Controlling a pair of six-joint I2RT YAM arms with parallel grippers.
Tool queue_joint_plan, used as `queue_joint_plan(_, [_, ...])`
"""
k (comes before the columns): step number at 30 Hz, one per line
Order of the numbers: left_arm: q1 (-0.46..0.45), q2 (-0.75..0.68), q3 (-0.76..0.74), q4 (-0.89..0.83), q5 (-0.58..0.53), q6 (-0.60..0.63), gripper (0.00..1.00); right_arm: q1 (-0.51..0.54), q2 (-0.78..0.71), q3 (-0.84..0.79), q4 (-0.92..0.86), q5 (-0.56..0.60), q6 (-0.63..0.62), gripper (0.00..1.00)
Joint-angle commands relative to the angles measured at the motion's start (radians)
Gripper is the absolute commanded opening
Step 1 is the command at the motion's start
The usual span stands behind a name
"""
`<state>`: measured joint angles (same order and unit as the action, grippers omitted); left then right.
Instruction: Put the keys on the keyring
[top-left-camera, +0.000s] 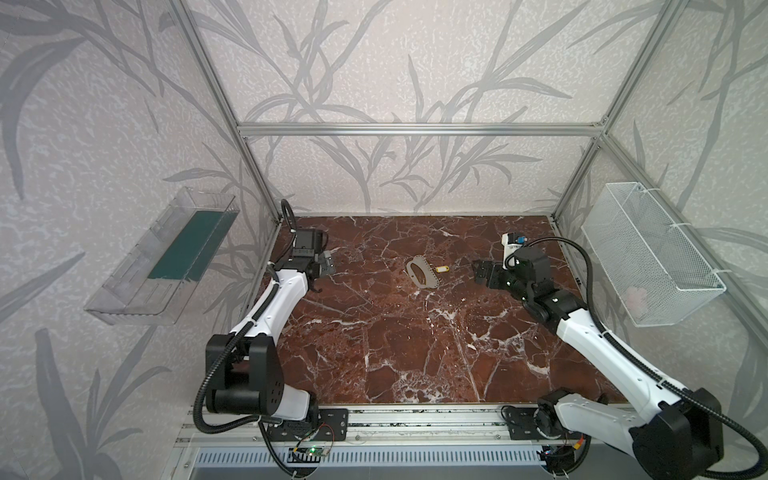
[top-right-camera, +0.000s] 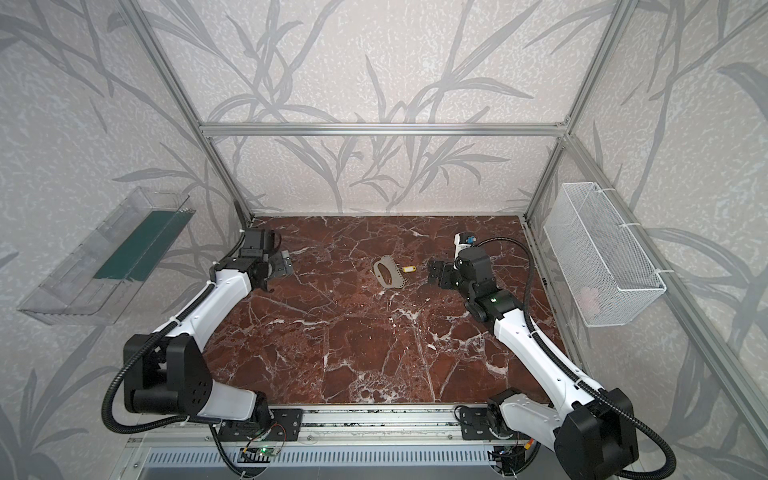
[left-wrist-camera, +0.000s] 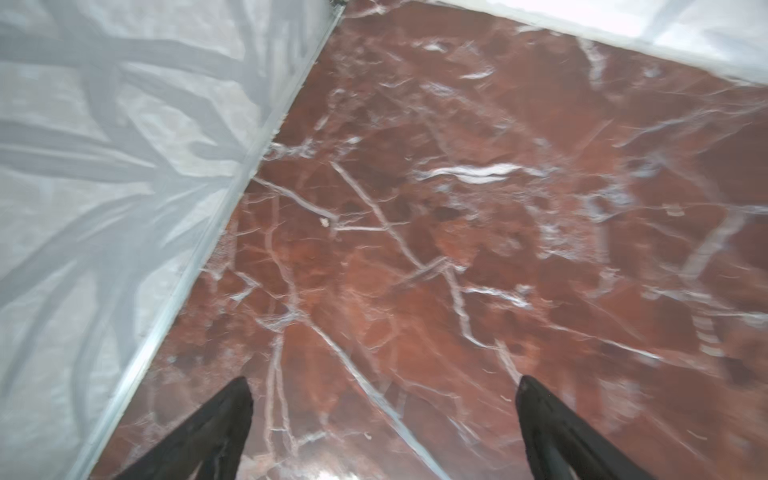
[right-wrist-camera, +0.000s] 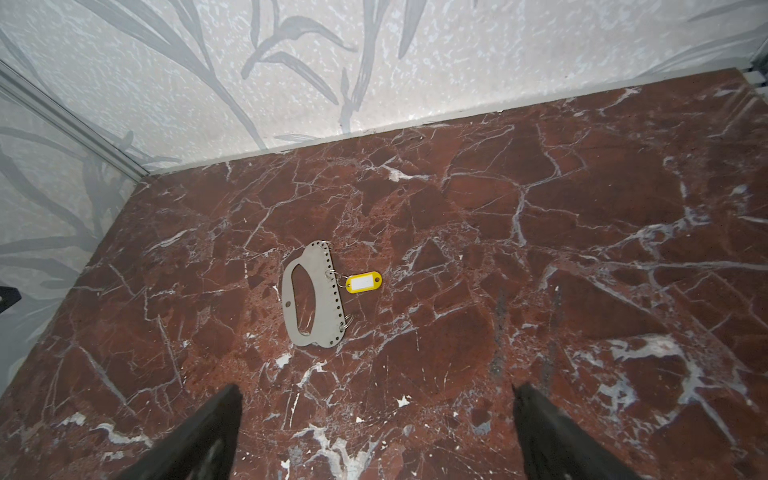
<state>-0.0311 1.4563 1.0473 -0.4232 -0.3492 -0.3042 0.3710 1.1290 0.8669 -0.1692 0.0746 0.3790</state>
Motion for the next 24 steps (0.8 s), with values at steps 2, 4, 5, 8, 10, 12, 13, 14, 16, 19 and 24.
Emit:
queue_joint_plan(2, [0.005,-0.026,-0.127,0.257,-0.138,0.069,0.99,-0.006,-0.037,-0.035,0.068,0.052,-0.074,0.99])
queue_joint_plan(4, [0.006,-0.048,-0.233,0.434,-0.102,0.112,0.99,-0.006,-0.041,-0.059,0.095,0.07,-0.088,0.99])
queue_joint_plan(5, [0.005,-0.058,-0.285,0.52,-0.096,0.129,0.99,-0.007,-0.041,-0.063,0.097,0.078,-0.095,0.99])
queue_joint_plan(8, [0.006,-0.081,-0.426,0.758,-0.101,0.166,0.99,-0.011,-0.026,-0.062,0.093,0.088,-0.135,0.99])
queue_joint_plan(10, [0.008,-0.083,-0.501,0.891,-0.099,0.183,0.99,-0.015,-0.013,-0.063,0.095,0.088,-0.16,0.99])
queue_joint_plan(12, [0.012,-0.071,-0.57,1.032,-0.054,0.21,0.99,-0.026,0.001,-0.067,0.101,0.08,-0.169,0.99])
queue_joint_plan(13, [0.013,-0.062,-0.599,1.102,-0.029,0.225,0.99,-0.034,0.007,-0.071,0.108,0.064,-0.172,0.99])
queue_joint_plan(14, [0.014,-0.05,-0.626,1.163,-0.015,0.238,0.99,-0.045,0.016,-0.076,0.121,0.037,-0.179,0.99])
queue_joint_plan(16, [0.013,-0.023,-0.669,1.257,-0.01,0.233,0.99,-0.069,0.032,-0.084,0.141,-0.009,-0.185,0.99])
queue_joint_plan(19, [0.014,0.053,-0.754,1.478,-0.009,0.228,0.99,-0.104,0.046,-0.102,0.169,-0.062,-0.186,0.99])
queue_joint_plan(24, [0.014,0.125,-0.842,1.704,0.016,0.236,0.99,-0.154,0.039,-0.152,0.221,-0.095,-0.212,0.99])
